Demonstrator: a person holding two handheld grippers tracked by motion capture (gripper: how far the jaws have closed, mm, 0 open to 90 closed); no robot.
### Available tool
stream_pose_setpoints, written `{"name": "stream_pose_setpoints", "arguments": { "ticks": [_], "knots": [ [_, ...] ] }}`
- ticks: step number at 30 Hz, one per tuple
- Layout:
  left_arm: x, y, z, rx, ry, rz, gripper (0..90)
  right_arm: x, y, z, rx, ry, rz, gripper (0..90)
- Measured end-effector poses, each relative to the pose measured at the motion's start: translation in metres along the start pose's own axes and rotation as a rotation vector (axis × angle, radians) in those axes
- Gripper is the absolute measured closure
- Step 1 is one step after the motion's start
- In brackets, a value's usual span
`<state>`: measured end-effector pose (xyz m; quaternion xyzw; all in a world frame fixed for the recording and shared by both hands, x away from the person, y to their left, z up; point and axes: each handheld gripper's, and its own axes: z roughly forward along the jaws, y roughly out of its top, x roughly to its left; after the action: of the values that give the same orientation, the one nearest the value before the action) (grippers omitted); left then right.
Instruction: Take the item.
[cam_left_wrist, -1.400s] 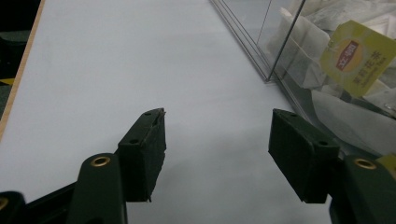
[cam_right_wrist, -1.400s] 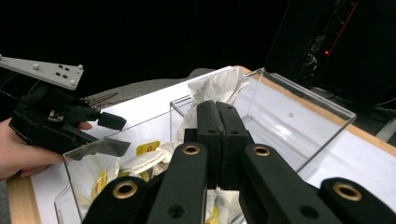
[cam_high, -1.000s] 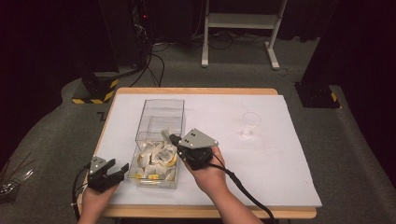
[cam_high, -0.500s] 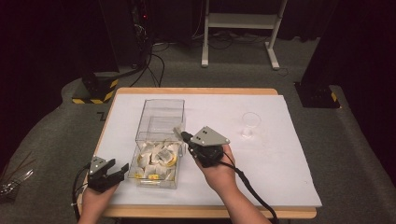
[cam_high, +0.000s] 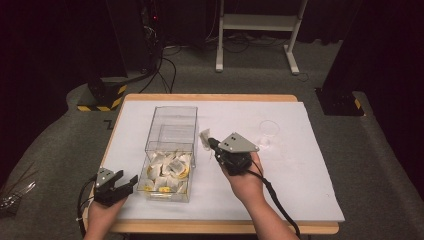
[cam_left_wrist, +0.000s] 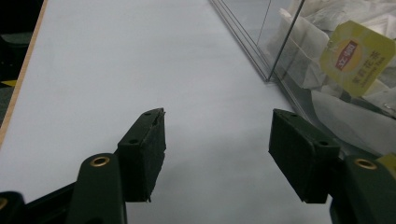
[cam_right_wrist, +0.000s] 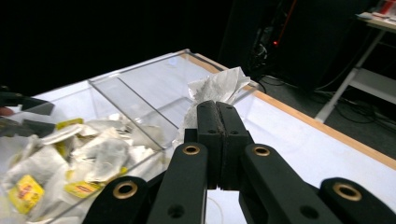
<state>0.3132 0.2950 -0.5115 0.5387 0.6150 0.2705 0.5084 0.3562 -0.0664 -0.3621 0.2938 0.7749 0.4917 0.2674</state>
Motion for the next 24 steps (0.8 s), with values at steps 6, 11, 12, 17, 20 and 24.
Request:
{"name": "stream_pose_setpoints", "arguments": {
  "ticks": [6,11,12,17,20,24],
  "knots": [
    [0.0,0.0,-0.001,-0.003,-0.001,-0.002,36.6,-0.012,-0.003,-0.001,0.009,-0.027,0.01,89.7],
    [0.0,0.0,-0.001,0.0,-0.003,-0.002,36.6,-0.02,-0.005,-0.001,0.018,-0.048,0.014,89.7],
    [0.0,0.0,-0.001,0.0,-0.003,0.0,36.6,-0.022,-0.006,-0.002,0.018,-0.051,0.013,89.7],
    [0.0,0.0,-0.001,-0.008,-0.003,-0.011,36.6,-0.027,-0.008,-0.001,0.011,-0.064,0.024,89.7],
    [0.0,0.0,0.0,0.001,-0.002,0.0,36.6,-0.031,-0.01,-0.001,0.011,-0.072,0.031,89.7],
    [-0.001,0.0,0.0,-0.003,-0.001,-0.007,36.6,-0.038,-0.012,-0.001,0.019,-0.086,0.033,89.7]
  ]
}}
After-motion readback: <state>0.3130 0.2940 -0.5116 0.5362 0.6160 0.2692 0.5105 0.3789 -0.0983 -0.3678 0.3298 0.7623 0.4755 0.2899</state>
